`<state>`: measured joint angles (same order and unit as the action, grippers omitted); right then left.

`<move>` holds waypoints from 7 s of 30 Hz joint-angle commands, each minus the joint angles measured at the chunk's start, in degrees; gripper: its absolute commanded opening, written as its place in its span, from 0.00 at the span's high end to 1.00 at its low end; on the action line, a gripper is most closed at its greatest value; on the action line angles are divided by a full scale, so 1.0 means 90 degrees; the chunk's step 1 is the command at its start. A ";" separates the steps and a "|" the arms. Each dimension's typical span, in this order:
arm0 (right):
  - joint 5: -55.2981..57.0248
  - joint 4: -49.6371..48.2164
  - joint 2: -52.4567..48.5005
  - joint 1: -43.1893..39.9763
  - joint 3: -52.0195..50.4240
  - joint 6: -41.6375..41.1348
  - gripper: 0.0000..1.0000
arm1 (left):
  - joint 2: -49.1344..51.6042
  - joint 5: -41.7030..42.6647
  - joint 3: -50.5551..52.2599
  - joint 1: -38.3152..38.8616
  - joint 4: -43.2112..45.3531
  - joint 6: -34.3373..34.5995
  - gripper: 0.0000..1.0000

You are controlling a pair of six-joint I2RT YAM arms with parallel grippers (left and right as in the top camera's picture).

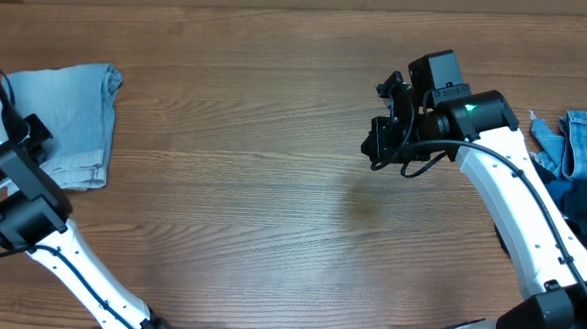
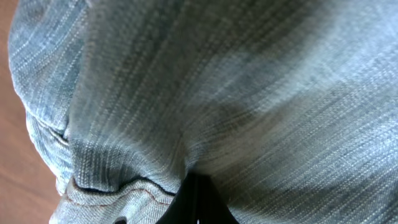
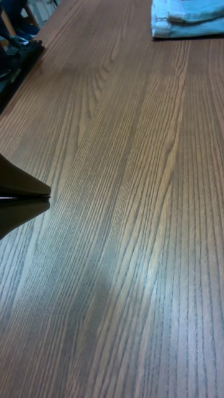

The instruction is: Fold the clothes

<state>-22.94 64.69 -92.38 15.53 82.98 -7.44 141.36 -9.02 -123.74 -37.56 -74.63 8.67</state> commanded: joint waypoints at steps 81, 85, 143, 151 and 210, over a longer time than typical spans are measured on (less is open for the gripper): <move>0.0211 -0.0576 -0.0029 0.0017 0.0117 -0.0192 0.96 | -0.0267 0.1117 -0.1501 0.1399 0.1197 0.0279 0.93; 0.0214 -0.0580 -0.0029 0.0017 0.0117 -0.0192 0.96 | -0.0223 0.0301 -0.1574 0.1100 0.1307 0.0573 0.90; 0.0214 -0.0486 -0.0029 0.0017 0.0117 -0.0189 0.96 | 0.1651 -0.0211 -0.1685 0.0622 0.0338 -0.0265 0.96; 0.0211 -0.0508 -0.0029 0.0017 0.0117 -0.0192 0.96 | 0.1651 -0.0440 -0.1685 0.0289 0.0294 -0.0199 0.96; 0.3536 0.1469 0.2832 -0.2217 0.1758 -0.1678 0.00 | -0.6023 -0.0335 -0.1256 0.6720 -0.2463 -0.0486 0.00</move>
<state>7.86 78.96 -67.99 -4.14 99.11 -22.46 87.39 -11.42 -135.13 22.87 -96.90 3.05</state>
